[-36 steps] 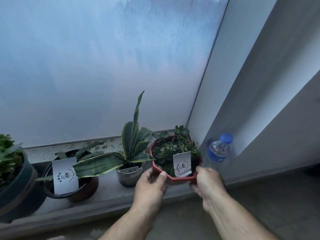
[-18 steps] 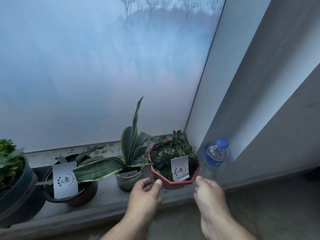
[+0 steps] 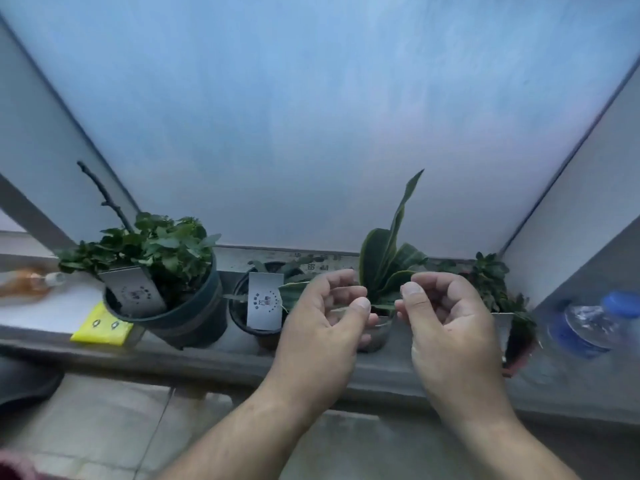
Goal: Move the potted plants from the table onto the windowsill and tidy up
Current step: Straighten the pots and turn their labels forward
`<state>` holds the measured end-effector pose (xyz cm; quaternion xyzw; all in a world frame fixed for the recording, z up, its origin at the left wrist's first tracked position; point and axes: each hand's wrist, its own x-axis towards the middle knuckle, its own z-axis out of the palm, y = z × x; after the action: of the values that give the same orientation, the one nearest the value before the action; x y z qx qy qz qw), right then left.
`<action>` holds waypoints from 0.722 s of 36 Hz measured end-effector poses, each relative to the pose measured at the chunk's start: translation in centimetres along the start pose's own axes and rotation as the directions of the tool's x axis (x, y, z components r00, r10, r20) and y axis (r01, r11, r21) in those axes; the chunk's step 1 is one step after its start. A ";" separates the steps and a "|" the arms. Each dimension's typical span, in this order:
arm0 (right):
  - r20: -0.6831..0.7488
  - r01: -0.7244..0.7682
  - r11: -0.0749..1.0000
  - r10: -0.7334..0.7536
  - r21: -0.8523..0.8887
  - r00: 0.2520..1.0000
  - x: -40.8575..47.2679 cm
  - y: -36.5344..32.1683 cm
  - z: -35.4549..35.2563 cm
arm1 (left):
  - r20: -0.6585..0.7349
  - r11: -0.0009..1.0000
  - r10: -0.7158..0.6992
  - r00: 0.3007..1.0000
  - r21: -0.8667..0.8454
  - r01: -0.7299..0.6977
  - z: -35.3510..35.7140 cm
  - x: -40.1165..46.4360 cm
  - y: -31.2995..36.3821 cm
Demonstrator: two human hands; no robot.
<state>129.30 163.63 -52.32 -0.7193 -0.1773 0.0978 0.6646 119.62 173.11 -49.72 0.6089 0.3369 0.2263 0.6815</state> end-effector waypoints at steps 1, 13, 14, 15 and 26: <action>0.022 0.003 1.000 -0.003 0.015 1.000 0.0 0.0 0.9 | -0.025 0.999 0.025 0.999 0.021 -0.025 -1.2 -0.3 0.4; 0.384 -0.079 0.988 0.024 0.130 0.923 -3.6 -1.2 15.3 | -0.538 0.988 0.157 0.828 0.098 -0.123 -17.2 -7.0 3.5; 0.406 -0.090 0.987 0.029 0.131 0.913 -4.2 -1.1 15.9 | -0.571 0.989 0.150 0.807 0.084 -0.124 -17.9 -7.3 3.3; 0.429 -0.095 0.987 0.029 0.133 0.903 -4.9 -1.1 16.6 | -0.604 0.990 0.141 0.784 0.072 -0.122 -18.7 -7.5 3.1; 0.473 -0.076 0.996 0.046 0.045 0.880 -5.4 0.4 16.8 | -0.673 0.995 0.101 0.733 0.054 -0.088 -22.2 -3.3 2.9</action>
<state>118.10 177.06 -54.91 -0.6582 -0.3076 0.2957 0.6202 101.45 186.24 -46.93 0.5082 0.5316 0.4625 0.4952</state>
